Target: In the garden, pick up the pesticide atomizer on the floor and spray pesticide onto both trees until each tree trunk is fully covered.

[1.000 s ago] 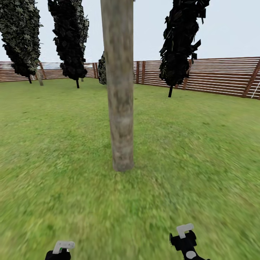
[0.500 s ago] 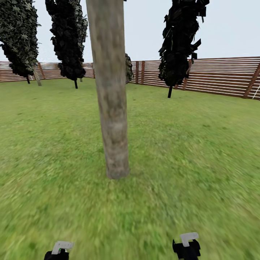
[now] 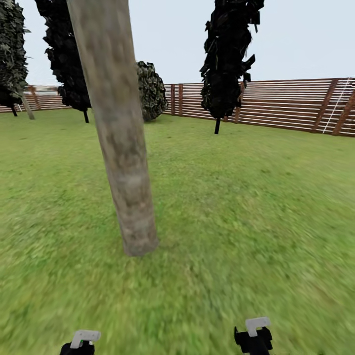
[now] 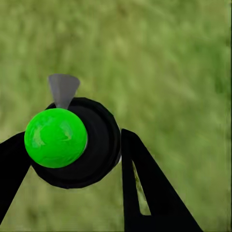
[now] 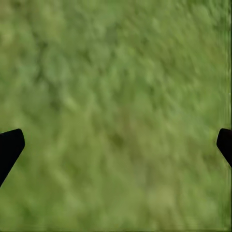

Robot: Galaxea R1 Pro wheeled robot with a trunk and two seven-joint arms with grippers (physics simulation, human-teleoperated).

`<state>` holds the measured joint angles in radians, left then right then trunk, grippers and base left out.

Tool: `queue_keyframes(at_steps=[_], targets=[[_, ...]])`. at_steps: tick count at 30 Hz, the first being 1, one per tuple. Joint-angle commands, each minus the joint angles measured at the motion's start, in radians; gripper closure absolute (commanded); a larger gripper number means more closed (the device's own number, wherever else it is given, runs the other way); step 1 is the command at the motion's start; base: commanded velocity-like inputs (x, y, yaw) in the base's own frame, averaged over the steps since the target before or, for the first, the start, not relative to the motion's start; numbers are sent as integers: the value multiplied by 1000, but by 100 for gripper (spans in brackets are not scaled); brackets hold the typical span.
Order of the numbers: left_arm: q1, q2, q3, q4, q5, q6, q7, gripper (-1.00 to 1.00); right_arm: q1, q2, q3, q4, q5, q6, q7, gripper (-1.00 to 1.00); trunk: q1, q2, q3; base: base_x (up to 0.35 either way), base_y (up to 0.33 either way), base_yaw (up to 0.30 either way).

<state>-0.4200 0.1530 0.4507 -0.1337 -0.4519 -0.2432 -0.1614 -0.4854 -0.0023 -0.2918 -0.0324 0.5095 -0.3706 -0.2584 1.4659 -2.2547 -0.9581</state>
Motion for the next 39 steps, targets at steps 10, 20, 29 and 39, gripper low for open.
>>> queue_keyframes(at_steps=[10,20,29,39], targets=[[-2,-7,14,-11,-1,-43,-3,100,-1,10,-7,2,15,-2,-1,-100,0,0,-1,163,-153,-31],[-98,-50,14,-123,-1,116,-10,100,1,5,-7,3,18,-3,-1,-100,0,0,-1,8,-2,0],[-225,-115,-66,-197,-29,436,-30,100,7,2,-7,2,18,-4,-1,-100,0,0,-1,0,0,0],[-240,-77,-144,-305,99,565,-17,100,7,3,-6,3,18,-4,-3,-100,0,0,-1,21,0,8]])
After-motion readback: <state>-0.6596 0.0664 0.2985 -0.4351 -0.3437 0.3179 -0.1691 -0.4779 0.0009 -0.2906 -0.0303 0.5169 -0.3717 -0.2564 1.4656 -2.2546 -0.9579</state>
